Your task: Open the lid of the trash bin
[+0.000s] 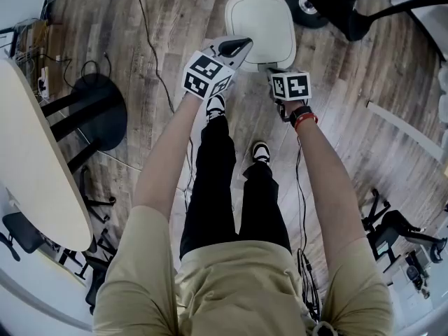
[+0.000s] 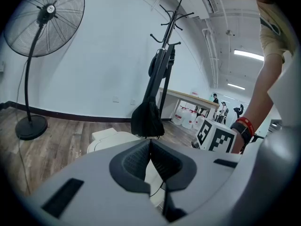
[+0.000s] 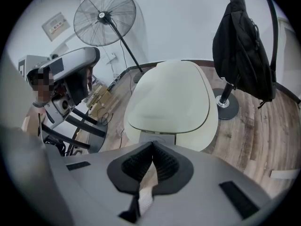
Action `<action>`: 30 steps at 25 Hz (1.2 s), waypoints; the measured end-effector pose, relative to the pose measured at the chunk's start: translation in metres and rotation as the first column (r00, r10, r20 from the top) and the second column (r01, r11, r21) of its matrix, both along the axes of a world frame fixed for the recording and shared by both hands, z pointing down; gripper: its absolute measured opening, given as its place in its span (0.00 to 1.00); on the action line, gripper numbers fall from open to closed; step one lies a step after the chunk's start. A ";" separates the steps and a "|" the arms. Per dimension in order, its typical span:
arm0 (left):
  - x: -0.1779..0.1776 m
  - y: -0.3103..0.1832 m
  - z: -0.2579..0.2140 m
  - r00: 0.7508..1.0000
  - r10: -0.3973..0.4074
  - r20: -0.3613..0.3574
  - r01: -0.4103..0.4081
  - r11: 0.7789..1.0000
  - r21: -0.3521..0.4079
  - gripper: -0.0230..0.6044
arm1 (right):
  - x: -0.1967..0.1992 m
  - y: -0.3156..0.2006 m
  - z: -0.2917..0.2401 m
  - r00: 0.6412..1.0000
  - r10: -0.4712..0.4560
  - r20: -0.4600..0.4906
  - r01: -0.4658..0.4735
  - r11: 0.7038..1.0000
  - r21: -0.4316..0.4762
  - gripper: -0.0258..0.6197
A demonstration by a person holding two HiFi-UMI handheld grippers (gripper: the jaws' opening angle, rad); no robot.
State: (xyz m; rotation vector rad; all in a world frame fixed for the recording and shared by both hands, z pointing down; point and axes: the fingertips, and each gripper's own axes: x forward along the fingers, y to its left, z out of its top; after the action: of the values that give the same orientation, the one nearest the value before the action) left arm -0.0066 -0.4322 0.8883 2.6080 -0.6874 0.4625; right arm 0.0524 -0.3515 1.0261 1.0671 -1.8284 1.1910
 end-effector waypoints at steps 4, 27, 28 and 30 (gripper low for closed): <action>-0.005 -0.006 -0.007 1.000 -0.021 -0.013 0.021 1.000 0.006 0.08 | -0.001 0.001 0.001 1.000 -0.004 -0.004 0.004 1.000 0.005 0.06; -0.066 -0.020 -0.039 0.987 -0.147 0.059 0.145 0.989 0.032 0.08 | 0.000 0.000 -0.013 0.997 -0.074 -0.003 0.074 0.997 0.021 0.06; -0.068 -0.017 -0.043 0.986 -0.150 0.068 0.149 0.989 0.024 0.08 | 0.002 0.002 -0.021 0.998 -0.068 0.003 0.068 0.997 0.021 0.06; -0.072 -0.010 -0.053 0.983 -0.158 0.091 0.158 0.987 0.010 0.08 | 0.008 0.004 -0.038 0.999 -0.044 0.007 0.044 0.999 0.022 0.06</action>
State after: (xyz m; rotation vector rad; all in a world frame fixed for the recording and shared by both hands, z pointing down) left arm -0.0786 -0.4424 0.8352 2.5224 -0.9183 0.5347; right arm 0.0603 -0.3473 0.9878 1.0304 -1.8654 1.1531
